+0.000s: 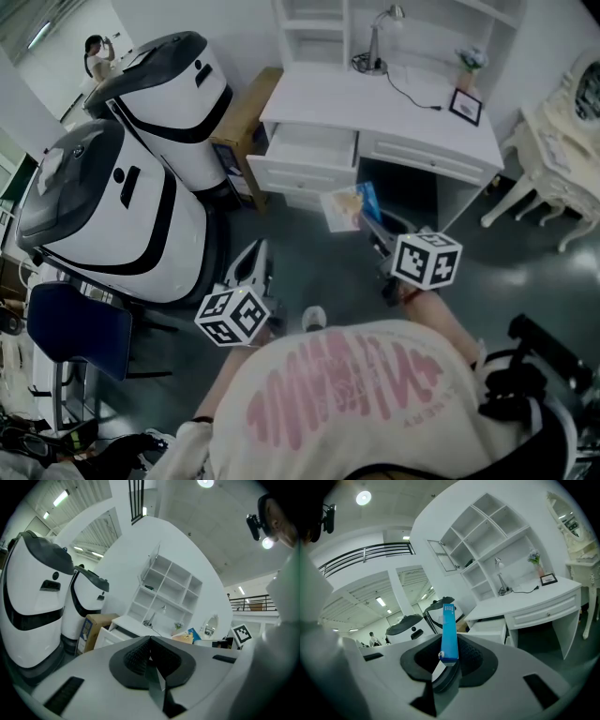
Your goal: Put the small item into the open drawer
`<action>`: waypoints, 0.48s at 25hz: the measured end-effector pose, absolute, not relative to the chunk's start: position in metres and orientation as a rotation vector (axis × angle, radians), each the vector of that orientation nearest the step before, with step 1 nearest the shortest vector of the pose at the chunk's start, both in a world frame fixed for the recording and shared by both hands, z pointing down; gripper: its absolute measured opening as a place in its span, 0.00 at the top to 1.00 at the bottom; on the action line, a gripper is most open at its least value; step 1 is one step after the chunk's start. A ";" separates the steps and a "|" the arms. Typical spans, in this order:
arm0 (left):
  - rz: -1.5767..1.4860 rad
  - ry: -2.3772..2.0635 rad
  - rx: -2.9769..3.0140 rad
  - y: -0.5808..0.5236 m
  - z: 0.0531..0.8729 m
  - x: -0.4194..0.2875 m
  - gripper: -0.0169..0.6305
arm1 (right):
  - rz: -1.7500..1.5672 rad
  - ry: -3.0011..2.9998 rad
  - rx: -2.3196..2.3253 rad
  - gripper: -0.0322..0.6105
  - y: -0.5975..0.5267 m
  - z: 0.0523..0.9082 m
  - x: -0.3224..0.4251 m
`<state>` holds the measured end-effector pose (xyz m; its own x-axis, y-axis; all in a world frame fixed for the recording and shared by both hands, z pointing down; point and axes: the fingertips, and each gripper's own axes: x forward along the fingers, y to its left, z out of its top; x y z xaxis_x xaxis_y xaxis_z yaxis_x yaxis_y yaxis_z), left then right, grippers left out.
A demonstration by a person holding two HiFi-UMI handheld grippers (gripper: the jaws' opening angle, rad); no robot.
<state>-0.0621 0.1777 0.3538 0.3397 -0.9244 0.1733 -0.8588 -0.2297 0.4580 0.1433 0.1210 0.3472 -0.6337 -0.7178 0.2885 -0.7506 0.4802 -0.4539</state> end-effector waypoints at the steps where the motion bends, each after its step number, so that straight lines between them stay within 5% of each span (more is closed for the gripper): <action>1: -0.183 -1.556 2.142 0.165 0.350 -0.068 0.93 | 0.853 -2.657 1.322 0.80 0.110 0.343 0.138; 12: -0.196 -1.516 2.231 0.051 0.325 -0.115 0.93 | 0.804 -2.671 1.410 0.80 0.011 0.322 0.097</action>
